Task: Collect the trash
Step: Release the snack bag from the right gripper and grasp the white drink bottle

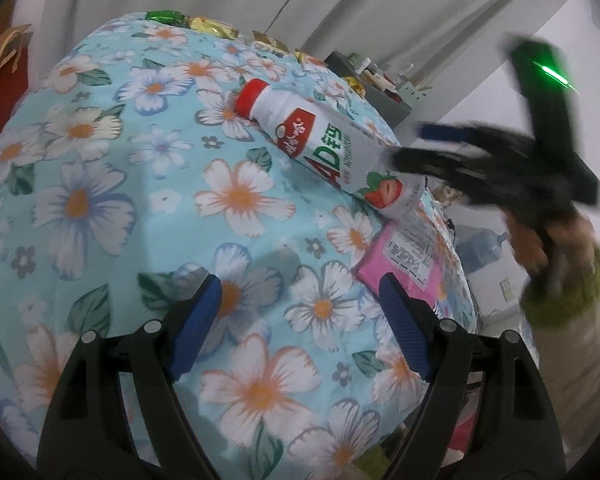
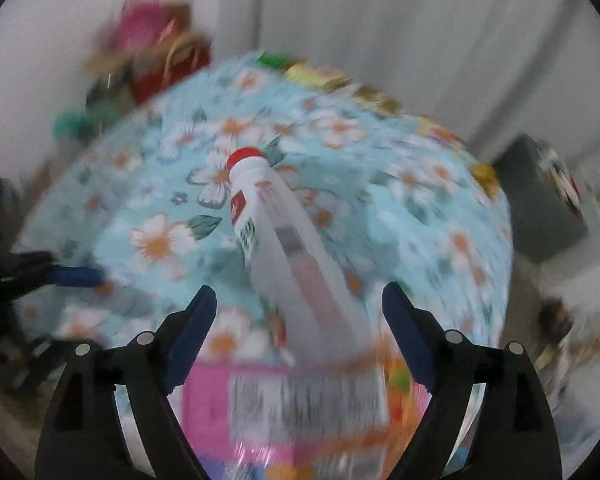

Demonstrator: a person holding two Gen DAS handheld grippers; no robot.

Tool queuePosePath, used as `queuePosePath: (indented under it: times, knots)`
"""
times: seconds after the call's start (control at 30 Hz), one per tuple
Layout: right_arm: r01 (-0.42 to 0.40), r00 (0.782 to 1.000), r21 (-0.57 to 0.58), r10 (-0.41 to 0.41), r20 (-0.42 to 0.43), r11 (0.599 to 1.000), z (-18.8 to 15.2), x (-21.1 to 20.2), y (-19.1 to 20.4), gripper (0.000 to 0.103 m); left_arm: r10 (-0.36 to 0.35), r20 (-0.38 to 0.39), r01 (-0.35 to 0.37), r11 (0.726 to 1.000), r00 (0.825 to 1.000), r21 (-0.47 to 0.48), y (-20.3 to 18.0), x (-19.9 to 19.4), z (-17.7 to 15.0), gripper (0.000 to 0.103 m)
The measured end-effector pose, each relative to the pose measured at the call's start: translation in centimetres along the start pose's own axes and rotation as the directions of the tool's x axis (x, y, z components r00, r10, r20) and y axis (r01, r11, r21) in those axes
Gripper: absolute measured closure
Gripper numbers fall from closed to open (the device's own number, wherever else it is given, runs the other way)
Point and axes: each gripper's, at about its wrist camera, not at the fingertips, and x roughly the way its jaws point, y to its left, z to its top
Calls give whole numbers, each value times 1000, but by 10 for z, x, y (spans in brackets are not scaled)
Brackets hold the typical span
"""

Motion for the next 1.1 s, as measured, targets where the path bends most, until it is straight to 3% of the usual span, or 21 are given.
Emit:
queuePosePath:
  times: [0.07, 0.23, 0.3, 0.4, 0.5, 0.57, 0.63, 0.77, 0.9, 1.0, 1.1]
  knots:
    - [-5, 997, -52, 1, -77, 999, 22, 29, 6, 21, 2, 3, -2, 1000, 1000, -6, 3, -3, -2, 27]
    - [14, 985, -101, -31, -172, 995, 32, 72, 15, 23, 8, 3, -8, 1000, 1000, -17, 9, -8, -4, 27]
    - [-25, 982, -48, 16, -190, 999, 31, 76, 10, 38, 9, 4, -9, 1000, 1000, -16, 8, -9, -4, 27]
    - [-20, 991, 58, 27, -132, 998, 25, 63, -4, 39, 10, 11, -10, 1000, 1000, -6, 5, -13, -4, 27]
    - [-82, 996, 224, 89, -22, 971, 9, 30, -33, 39, 12, 17, -12, 1000, 1000, 3, 2, -17, -5, 27]
    - [-144, 989, 338, 121, 90, 930, -12, -3, -55, 40, 14, 19, -14, 1000, 1000, 11, -2, -19, -5, 27]
    - [-222, 967, 428, 142, 211, 876, -41, -40, -75, 40, 13, 17, -13, 1000, 1000, 17, -5, -19, -5, 27]
    - [-350, 903, 528, 129, 410, 774, -110, -108, -102, 40, 3, 4, -4, 999, 1000, 42, -17, -13, -4, 27]
    - [-472, 832, 588, 112, 543, 657, -191, -155, -115, 40, -21, -16, 22, 996, 1000, 84, -35, 0, 4, 27]
    - [-521, 816, 626, 123, 565, 580, -235, -152, -109, 40, -51, -53, 57, 992, 997, 109, -51, 17, 16, 27]
    - [-524, 837, 699, 143, 528, 487, -267, -120, -102, 39, -81, -114, 94, 989, 990, 117, -65, 42, 30, 27]
